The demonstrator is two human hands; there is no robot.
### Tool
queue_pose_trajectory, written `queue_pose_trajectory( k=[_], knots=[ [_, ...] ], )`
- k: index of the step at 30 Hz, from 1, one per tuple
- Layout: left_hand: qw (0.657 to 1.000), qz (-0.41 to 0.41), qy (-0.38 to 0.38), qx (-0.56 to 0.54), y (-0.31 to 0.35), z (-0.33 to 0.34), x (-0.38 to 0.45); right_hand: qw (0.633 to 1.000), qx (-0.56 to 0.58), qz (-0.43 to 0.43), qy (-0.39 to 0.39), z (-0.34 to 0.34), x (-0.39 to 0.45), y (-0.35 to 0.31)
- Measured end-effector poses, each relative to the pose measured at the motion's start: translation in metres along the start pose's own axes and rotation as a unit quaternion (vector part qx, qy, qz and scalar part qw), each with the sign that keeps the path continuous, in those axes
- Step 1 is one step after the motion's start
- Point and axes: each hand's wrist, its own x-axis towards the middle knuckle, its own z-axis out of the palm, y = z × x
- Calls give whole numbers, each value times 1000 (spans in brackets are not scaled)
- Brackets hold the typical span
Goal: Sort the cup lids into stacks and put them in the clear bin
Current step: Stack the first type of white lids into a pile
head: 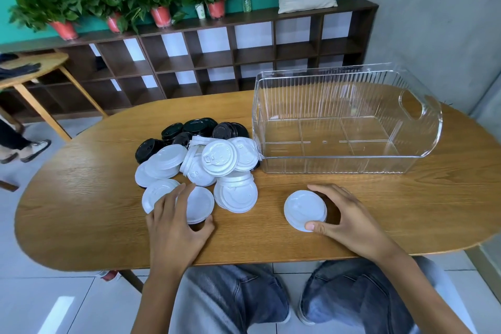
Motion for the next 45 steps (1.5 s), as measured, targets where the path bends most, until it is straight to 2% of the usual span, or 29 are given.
queue_pose_trajectory(
  k=[9,16,23,28,32,38,45],
  knots=[
    [990,-14,38,-132,3,-7,-4,1000,15,-3,6,0,-1,-1],
    [995,0,7,-103,7,-10,-3,999,34,4,3,-1,-3,-2],
    [996,-18,-32,-77,4,-7,0,999,41,8,3,-2,-3,-4],
    [994,-18,4,-104,1,-6,-1,999,41,9,0,-2,-3,-4],
    [993,-37,-3,-109,1,-5,0,999,42,7,1,-2,-3,-4],
    [982,-69,22,-177,0,-7,-4,999,41,5,0,-3,-4,-4],
    [978,-47,50,-199,-1,-3,-4,999,45,5,1,-4,-5,-6]
  ],
)
